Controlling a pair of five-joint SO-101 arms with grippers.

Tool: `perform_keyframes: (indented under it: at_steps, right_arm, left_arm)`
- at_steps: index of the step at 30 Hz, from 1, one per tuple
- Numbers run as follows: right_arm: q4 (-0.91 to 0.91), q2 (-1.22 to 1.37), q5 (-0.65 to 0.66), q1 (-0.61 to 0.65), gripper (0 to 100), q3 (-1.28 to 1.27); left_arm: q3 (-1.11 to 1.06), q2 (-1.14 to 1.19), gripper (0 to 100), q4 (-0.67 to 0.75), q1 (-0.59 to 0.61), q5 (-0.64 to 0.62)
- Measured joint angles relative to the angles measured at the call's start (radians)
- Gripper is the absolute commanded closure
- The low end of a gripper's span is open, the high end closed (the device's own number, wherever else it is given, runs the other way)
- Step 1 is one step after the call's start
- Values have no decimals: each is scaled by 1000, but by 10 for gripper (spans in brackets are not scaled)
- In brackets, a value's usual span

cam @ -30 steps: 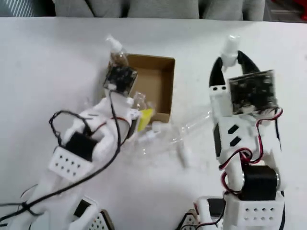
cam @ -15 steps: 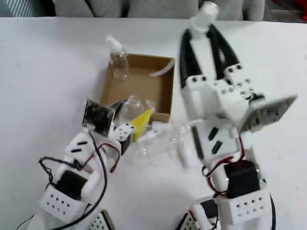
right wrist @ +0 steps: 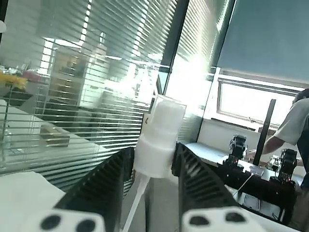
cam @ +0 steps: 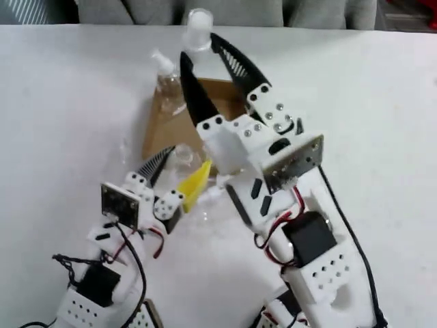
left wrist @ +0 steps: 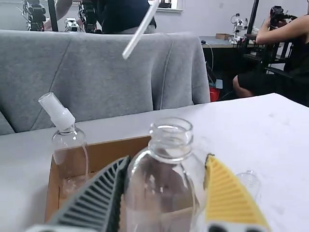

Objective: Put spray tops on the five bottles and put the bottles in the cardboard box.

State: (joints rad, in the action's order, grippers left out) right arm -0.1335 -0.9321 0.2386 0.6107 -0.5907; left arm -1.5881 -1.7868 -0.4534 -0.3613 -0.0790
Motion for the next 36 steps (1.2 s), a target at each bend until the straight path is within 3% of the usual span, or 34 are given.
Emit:
perform_keyframes:
  at_steps: [8, 36]
  right_arm:
    - [-209, -68, 0, -2, 982, -2]
    - [-153, -180, 9, 5, 981, -138]
  left_arm:
    - [-40, -17, 980, 0, 2, 0]
    - [-41, -17, 980, 0, 0, 0]
